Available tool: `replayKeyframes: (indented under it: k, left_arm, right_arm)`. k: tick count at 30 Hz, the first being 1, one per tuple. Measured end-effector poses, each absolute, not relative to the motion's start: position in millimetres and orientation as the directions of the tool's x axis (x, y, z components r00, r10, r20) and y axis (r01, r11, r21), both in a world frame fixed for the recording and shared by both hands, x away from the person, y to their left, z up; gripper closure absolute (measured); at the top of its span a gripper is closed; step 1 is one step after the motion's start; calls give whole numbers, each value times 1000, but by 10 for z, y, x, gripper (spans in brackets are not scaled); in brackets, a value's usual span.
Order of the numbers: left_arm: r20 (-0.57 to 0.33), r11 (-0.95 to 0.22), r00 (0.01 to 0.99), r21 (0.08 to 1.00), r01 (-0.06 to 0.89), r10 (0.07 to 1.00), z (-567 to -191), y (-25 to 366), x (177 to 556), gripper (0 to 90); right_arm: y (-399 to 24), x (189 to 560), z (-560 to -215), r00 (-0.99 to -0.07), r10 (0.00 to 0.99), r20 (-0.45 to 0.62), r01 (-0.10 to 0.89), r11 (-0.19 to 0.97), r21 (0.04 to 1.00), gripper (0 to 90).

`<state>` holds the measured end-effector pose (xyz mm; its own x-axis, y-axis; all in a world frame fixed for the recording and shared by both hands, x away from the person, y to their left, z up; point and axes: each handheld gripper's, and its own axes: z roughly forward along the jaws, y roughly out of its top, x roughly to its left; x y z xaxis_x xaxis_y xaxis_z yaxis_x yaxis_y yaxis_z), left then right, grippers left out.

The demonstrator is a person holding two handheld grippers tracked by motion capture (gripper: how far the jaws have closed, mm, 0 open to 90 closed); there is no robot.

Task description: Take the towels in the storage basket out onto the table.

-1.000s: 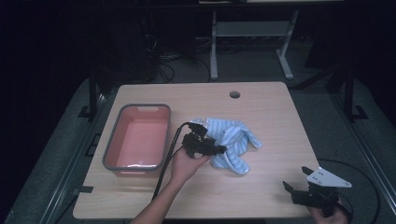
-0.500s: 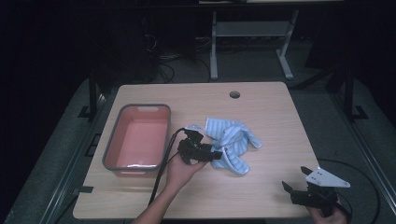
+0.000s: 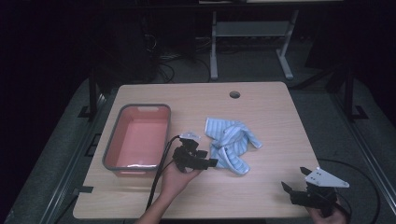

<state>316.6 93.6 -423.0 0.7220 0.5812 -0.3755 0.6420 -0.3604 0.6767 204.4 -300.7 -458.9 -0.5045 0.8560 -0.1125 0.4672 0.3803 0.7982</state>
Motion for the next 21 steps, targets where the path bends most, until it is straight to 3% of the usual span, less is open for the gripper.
replayKeyframes:
  k: [21]
  left_arm:
    - [-365, -379, 733, 675, 633, 574, -4366, 1071, 2880, 375]
  right_arm:
    - [-2986, 2042, -4596, -508, 853, -119, 467, 388, 794, 146]
